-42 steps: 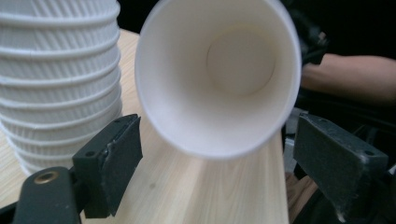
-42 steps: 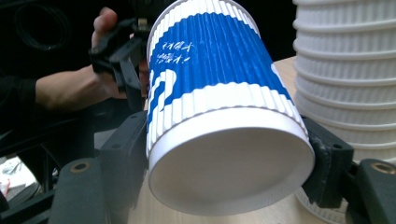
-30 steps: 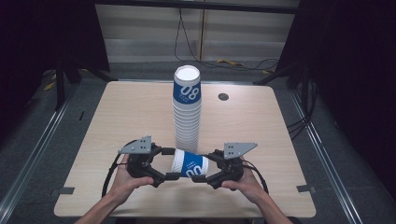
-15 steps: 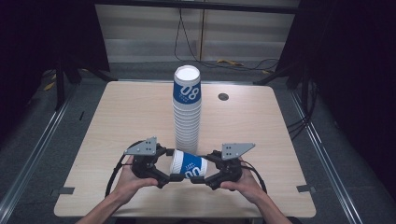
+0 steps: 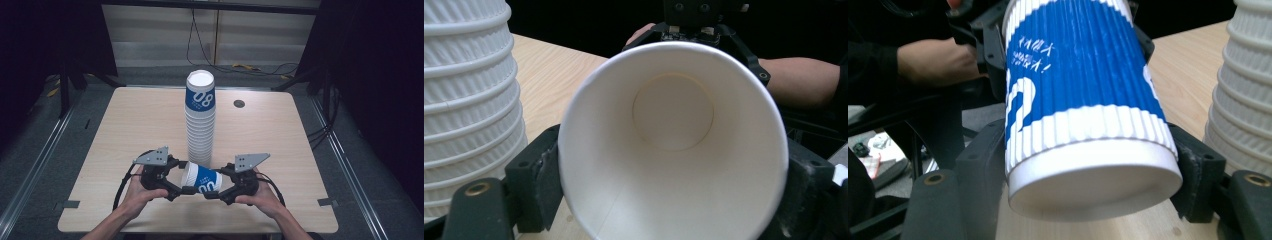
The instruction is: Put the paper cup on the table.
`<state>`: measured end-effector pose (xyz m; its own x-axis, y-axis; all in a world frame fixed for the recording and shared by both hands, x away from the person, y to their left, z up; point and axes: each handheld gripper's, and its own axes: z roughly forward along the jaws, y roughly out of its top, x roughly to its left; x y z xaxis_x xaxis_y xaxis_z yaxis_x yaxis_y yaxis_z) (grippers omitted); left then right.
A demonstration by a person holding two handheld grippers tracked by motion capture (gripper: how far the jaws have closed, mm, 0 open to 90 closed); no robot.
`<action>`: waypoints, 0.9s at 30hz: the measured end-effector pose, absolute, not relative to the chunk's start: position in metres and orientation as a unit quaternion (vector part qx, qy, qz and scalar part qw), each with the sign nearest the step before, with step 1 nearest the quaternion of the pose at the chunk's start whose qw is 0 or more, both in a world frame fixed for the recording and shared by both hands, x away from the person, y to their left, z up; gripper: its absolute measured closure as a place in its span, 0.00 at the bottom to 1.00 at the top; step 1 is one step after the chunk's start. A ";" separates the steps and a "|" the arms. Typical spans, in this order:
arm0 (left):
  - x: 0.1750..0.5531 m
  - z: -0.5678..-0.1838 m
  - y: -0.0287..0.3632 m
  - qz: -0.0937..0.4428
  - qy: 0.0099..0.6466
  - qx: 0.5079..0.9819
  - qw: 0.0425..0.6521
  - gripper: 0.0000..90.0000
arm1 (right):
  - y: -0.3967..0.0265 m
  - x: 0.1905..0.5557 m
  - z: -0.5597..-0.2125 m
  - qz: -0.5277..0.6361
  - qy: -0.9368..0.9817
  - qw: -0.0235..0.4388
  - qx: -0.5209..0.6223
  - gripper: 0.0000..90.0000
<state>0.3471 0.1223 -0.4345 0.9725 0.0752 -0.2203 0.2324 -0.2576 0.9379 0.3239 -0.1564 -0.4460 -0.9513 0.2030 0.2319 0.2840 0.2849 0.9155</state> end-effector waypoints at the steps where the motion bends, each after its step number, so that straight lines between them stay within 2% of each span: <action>1: 0.347 -0.434 0.123 -0.064 0.094 0.791 0.601 0.19 | -0.156 0.324 -0.446 -0.578 -0.800 0.037 -0.155 0.32; 10: 0.346 -0.433 0.123 -0.059 0.091 0.794 0.599 0.19 | -0.154 0.324 -0.445 -0.567 -0.808 0.042 -0.156 0.31; 15: 0.348 -0.432 0.129 -0.049 0.103 0.789 0.604 0.19 | -0.153 0.325 -0.447 -0.529 -0.825 0.048 -0.191 0.23; 27: 0.349 -0.425 0.141 -0.026 0.126 0.800 0.586 0.19 | -0.161 0.326 -0.441 -0.532 -0.820 0.022 -0.212 0.21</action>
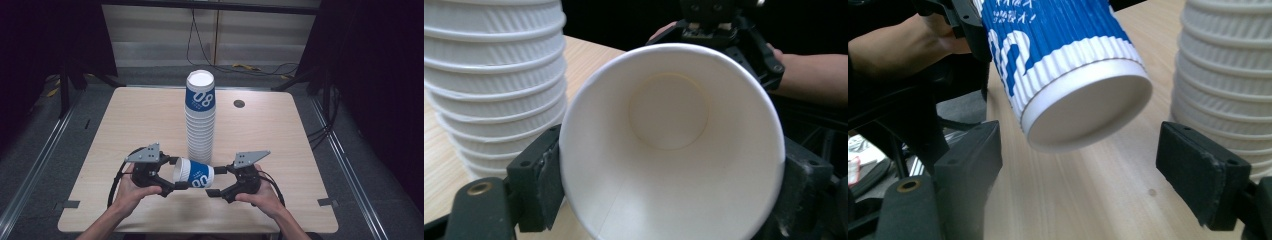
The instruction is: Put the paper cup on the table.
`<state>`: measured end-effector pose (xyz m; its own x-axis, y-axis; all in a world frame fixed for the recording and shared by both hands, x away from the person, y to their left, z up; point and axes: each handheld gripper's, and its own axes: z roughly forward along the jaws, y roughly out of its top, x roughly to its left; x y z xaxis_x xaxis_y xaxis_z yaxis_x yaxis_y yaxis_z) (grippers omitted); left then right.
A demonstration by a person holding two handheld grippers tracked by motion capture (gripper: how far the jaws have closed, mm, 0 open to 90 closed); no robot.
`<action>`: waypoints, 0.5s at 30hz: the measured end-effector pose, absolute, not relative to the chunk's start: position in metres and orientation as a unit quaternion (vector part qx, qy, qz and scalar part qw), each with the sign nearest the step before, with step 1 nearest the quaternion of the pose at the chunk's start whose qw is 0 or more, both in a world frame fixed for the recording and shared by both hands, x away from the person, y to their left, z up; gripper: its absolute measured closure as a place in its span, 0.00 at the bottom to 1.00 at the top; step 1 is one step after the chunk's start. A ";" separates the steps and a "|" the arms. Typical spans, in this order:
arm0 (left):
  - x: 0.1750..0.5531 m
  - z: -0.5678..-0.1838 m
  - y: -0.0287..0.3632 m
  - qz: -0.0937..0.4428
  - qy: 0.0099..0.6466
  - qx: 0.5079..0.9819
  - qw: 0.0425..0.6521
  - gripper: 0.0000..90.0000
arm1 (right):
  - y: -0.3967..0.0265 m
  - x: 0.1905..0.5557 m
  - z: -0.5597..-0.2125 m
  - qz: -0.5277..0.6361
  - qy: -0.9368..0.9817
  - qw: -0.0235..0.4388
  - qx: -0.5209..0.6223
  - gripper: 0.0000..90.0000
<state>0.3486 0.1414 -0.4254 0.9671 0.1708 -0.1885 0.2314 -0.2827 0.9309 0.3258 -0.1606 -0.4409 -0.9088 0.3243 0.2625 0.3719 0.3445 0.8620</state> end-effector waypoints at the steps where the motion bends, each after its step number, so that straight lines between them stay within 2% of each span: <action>1: 0.349 -0.424 0.144 -0.025 0.132 0.800 0.584 0.19 | -0.162 0.326 -0.440 -0.532 -0.818 0.020 -0.216 0.21; 15: 0.349 -0.418 0.165 0.003 0.150 0.821 0.550 0.19 | -0.176 0.324 -0.434 -0.525 -0.815 -0.033 -0.243 0.20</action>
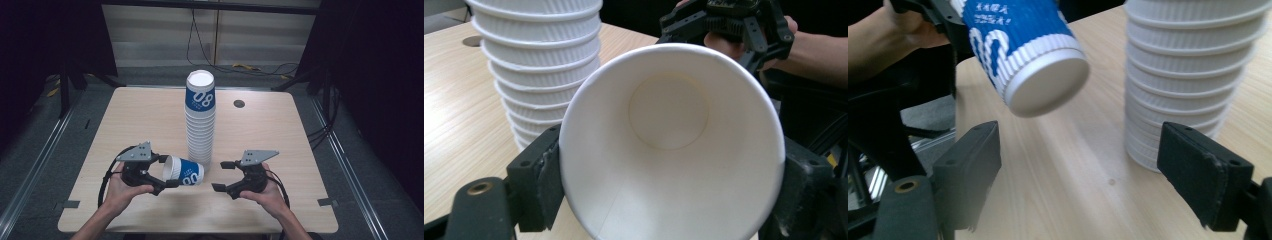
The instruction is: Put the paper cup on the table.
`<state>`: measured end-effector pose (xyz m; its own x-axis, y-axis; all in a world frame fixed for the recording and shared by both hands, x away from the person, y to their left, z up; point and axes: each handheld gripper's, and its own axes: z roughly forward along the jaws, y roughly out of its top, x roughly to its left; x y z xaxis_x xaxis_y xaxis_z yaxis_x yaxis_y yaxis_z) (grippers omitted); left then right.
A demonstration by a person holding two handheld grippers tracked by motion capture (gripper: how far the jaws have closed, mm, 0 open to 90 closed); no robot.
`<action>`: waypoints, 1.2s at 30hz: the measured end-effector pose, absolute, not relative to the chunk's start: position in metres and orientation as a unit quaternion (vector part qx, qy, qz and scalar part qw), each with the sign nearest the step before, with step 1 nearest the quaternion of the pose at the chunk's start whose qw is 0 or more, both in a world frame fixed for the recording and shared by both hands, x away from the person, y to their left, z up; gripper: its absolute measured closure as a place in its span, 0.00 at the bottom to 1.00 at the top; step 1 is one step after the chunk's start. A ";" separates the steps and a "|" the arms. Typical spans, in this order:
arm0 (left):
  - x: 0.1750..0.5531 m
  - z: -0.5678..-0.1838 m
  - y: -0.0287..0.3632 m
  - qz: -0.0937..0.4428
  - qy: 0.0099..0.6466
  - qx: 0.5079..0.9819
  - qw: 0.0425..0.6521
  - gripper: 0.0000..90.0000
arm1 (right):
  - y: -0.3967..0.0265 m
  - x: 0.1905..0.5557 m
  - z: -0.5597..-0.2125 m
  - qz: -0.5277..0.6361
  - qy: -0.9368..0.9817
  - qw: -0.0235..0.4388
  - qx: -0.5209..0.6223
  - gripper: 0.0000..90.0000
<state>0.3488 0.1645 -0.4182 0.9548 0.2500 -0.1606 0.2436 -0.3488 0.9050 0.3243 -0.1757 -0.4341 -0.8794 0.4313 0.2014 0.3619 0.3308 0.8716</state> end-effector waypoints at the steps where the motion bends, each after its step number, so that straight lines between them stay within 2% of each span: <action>1: 0.349 -0.417 0.167 0.008 0.153 0.823 0.546 0.19 | -0.178 0.325 -0.435 0.525 0.813 0.038 0.250 0.20; 12: 0.360 -0.405 0.194 0.034 0.193 0.820 0.538 0.19 | -0.193 0.329 -0.431 0.532 0.793 0.073 0.288 0.20; 14: 0.364 -0.406 0.199 0.040 0.216 0.820 0.528 0.19 | -0.197 0.331 -0.430 0.529 0.787 0.084 0.306 0.16; 36: 0.399 -0.399 0.229 0.079 0.295 0.829 0.470 0.19 | -0.222 0.324 -0.436 0.510 0.765 0.128 0.372 0.16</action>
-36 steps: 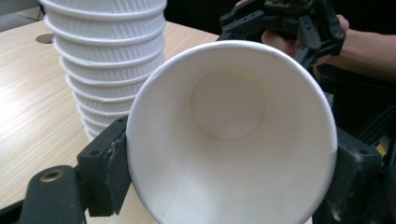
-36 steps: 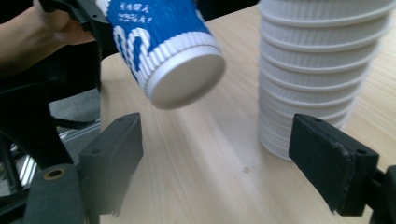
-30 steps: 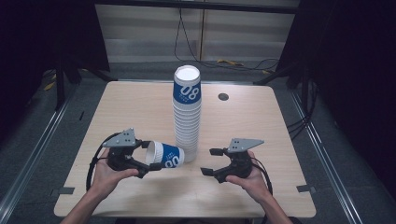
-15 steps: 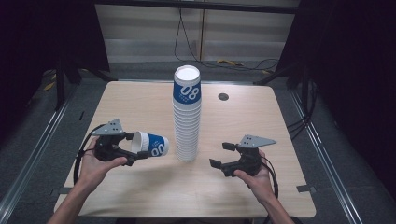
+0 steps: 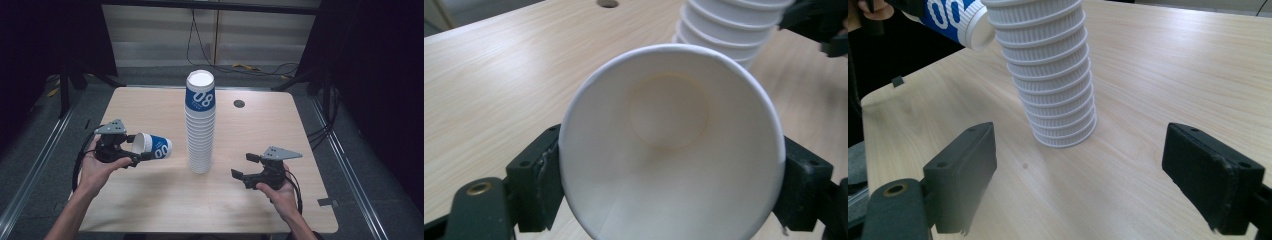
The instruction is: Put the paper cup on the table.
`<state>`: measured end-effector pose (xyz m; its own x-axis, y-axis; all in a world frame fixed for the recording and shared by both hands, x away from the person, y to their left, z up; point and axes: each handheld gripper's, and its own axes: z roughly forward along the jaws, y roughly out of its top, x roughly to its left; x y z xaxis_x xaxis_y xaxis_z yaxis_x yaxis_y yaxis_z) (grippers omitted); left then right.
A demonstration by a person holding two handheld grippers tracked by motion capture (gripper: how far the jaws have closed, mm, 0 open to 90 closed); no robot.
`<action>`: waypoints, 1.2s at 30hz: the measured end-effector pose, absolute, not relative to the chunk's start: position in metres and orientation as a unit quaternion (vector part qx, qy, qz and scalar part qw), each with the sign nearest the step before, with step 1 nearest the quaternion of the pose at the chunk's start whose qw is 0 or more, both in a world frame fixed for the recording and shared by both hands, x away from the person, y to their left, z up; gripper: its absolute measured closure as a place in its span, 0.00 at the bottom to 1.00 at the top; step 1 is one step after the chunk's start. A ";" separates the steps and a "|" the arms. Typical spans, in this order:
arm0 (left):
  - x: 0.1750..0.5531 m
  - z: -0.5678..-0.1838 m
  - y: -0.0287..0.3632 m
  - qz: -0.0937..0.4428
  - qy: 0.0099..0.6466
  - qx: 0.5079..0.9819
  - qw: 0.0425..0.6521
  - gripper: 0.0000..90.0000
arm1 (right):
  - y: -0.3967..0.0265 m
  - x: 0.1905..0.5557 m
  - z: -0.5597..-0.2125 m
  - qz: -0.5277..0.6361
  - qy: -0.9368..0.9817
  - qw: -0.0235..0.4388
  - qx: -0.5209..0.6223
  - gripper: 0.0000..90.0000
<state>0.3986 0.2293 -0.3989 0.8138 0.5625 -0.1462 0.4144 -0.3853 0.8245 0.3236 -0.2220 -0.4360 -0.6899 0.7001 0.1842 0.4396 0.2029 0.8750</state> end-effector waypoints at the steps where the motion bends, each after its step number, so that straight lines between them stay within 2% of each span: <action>1: 0.399 -0.399 0.230 0.078 0.299 0.826 0.471 0.19 | -0.223 0.324 -0.436 0.505 0.762 0.141 0.378 0.16; 5: 0.407 -0.401 0.237 0.103 0.310 0.837 0.439 0.19 | -0.225 0.325 -0.436 0.503 0.760 0.152 0.383 0.16; 13: 0.418 -0.412 0.235 0.107 0.335 0.848 0.396 0.19 | -0.227 0.324 -0.436 0.506 0.760 0.149 0.380 0.19; 14: 0.421 -0.412 0.233 0.113 0.334 0.858 0.373 0.19 | -0.226 0.324 -0.436 0.507 0.760 0.143 0.381 0.19; 36: 0.458 -0.412 0.201 0.087 0.326 0.901 0.272 0.19 | -0.223 0.323 -0.439 0.503 0.764 0.146 0.376 0.16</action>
